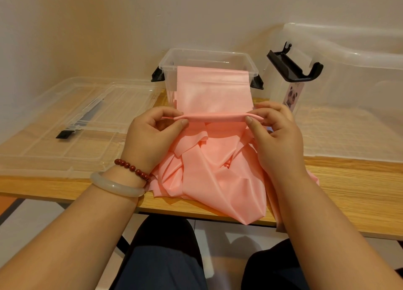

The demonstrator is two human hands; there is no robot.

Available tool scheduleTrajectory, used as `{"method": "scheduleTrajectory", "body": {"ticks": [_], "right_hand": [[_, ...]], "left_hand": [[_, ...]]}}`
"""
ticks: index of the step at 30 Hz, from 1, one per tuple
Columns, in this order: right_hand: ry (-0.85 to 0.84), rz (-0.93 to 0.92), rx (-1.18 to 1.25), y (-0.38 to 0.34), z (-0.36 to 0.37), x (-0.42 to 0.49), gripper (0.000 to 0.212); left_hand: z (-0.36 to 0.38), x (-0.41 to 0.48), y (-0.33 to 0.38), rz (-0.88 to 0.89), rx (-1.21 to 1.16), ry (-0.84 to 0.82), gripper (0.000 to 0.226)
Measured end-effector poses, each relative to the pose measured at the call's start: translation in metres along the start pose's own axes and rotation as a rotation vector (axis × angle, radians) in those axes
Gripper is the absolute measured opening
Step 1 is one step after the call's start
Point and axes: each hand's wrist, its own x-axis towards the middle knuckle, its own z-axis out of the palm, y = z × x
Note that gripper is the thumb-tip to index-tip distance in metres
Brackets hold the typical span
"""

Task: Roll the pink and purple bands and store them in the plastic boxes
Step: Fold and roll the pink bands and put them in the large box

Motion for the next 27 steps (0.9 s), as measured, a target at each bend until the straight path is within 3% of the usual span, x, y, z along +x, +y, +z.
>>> {"method": "scheduleTrajectory", "body": {"ticks": [8,12,16,20,27], "right_hand": [[0.002,0.048,0.083,-0.0018,0.0007,-0.0036,0.021],[-0.012,0.07,0.083,-0.003,-0.0002,-0.0034,0.015],[-0.057,0.083,0.063,0.0005,-0.0004,-0.0028,0.03],[-0.007,0.031,0.03,0.0,-0.0011,-0.0021,0.022],[0.019,-0.002,0.021,-0.0002,-0.0001,-0.0014,0.009]], "left_hand": [[0.0009,-0.0025,0.0026,0.005,-0.102,-0.039,0.017],[0.0011,-0.0019,0.0021,0.007,-0.117,-0.039,0.019],[0.001,-0.0025,0.0009,-0.027,-0.106,-0.059,0.021],[0.0015,-0.0018,-0.0002,-0.012,-0.061,-0.056,0.028],[0.0024,-0.0027,0.004,0.026,-0.057,-0.034,0.017]]}}
